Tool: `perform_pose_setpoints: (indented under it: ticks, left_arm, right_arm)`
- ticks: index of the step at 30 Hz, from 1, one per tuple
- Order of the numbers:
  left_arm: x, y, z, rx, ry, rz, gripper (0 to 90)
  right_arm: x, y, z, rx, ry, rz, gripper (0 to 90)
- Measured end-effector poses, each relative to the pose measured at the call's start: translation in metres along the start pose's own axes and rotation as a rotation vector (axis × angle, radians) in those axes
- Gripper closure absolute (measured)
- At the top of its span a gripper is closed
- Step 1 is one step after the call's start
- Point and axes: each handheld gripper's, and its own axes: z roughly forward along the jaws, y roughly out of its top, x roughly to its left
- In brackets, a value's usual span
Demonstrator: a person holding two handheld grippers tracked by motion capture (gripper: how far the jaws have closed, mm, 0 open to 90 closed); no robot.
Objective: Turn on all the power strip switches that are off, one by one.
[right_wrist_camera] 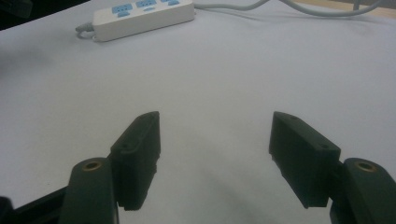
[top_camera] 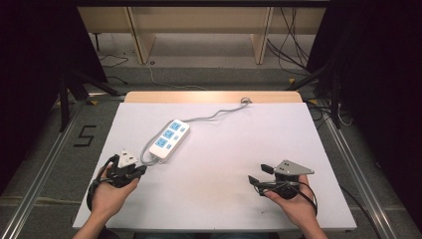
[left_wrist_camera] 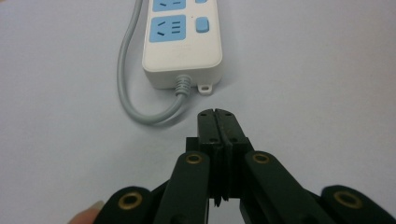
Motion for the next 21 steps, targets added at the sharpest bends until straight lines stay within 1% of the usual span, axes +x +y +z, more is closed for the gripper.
perform_pose_setpoints:
  ticks: [5,8,9,12,13,14,15,20,21]
  left_arm:
    - [-0.002,0.009,0.003,0.0,-0.003,0.01,89.5]
    - [-0.003,0.016,0.008,0.002,0.003,0.015,89.5]
    - [-0.003,0.02,0.012,0.008,0.001,0.023,89.5]
    - [-0.004,0.025,0.016,0.015,0.001,0.03,89.5]
    - [-0.005,0.029,0.019,0.019,0.005,0.034,89.5]
    - [-0.005,0.029,0.019,0.019,0.005,0.034,89.5]
    - [-0.006,0.033,0.023,0.031,0.005,0.042,89.5]
    - [-0.007,0.041,0.029,0.038,0.002,0.047,89.6]
    - [-0.007,0.044,0.032,0.044,0.002,0.054,89.6]
  right_arm:
    - [0.001,0.0,0.0,0.001,0.001,-0.002,34.9]
    - [0.001,0.0,0.001,0.002,0.002,0.0,34.9]
    - [0.001,0.0,0.001,0.003,0.002,0.0,34.9]
    - [0.001,0.0,0.001,0.004,0.002,0.001,34.9]
    - [0.001,0.0,0.001,0.003,0.003,0.002,34.9]
    - [0.001,0.0,0.001,0.002,0.003,0.002,34.9]
    - [0.002,0.0,0.001,0.003,0.004,0.002,34.9]
    - [0.003,0.0,0.001,0.004,0.006,-0.001,34.9]
    - [0.002,0.0,0.001,0.004,0.006,-0.001,34.9]
